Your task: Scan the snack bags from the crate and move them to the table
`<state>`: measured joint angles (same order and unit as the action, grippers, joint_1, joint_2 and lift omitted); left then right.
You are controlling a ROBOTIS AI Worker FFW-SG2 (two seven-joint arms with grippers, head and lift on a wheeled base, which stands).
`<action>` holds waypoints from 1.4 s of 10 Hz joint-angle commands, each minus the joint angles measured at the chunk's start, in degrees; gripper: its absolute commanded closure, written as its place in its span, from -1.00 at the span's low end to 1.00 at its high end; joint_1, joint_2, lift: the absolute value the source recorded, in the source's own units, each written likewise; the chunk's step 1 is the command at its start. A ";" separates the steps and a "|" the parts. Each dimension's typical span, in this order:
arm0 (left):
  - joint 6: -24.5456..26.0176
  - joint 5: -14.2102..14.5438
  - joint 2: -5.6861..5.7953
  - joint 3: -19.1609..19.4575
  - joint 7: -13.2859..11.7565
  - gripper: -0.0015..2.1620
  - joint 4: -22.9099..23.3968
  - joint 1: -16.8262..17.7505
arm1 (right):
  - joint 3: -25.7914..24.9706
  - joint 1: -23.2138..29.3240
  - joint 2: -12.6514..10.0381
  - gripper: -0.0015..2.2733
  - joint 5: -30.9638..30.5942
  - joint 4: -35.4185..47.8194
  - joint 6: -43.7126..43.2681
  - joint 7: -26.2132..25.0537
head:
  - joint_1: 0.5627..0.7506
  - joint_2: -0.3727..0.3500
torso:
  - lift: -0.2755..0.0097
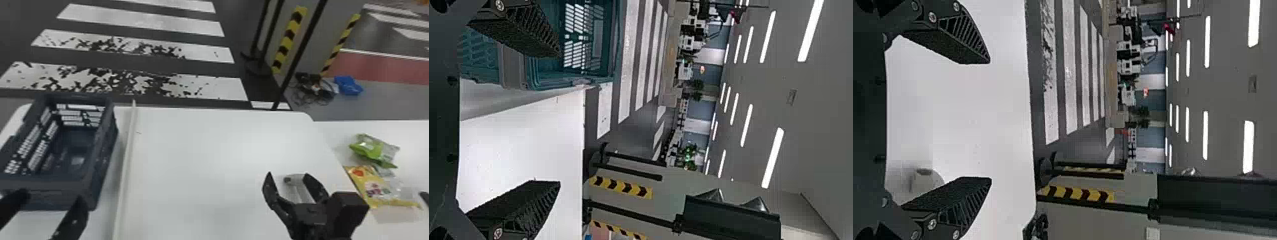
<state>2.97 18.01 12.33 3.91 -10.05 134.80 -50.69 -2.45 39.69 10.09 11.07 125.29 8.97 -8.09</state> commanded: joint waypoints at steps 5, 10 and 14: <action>3.14 -2.19 0.24 -3.91 2.93 -0.92 -1.56 -0.46 | 8.52 8.03 -0.33 -0.85 -6.68 3.03 0.66 -1.84 | 0.41 -0.03 | 0.27; 1.74 -0.87 1.91 -4.79 2.76 -0.92 -2.70 -4.33 | 6.76 19.20 0.02 -0.85 -6.68 5.76 -12.00 -3.34 | 0.41 -0.17 | 0.27; 0.33 -0.34 1.74 -4.53 2.67 -0.92 -3.05 -4.24 | 7.02 20.07 -0.16 -0.85 -6.68 5.50 -16.22 -4.22 | 0.41 -0.25 | 0.27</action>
<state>3.77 17.82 14.06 -0.59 -7.38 131.82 -54.95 4.46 59.88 9.95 4.40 131.05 -6.48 -12.31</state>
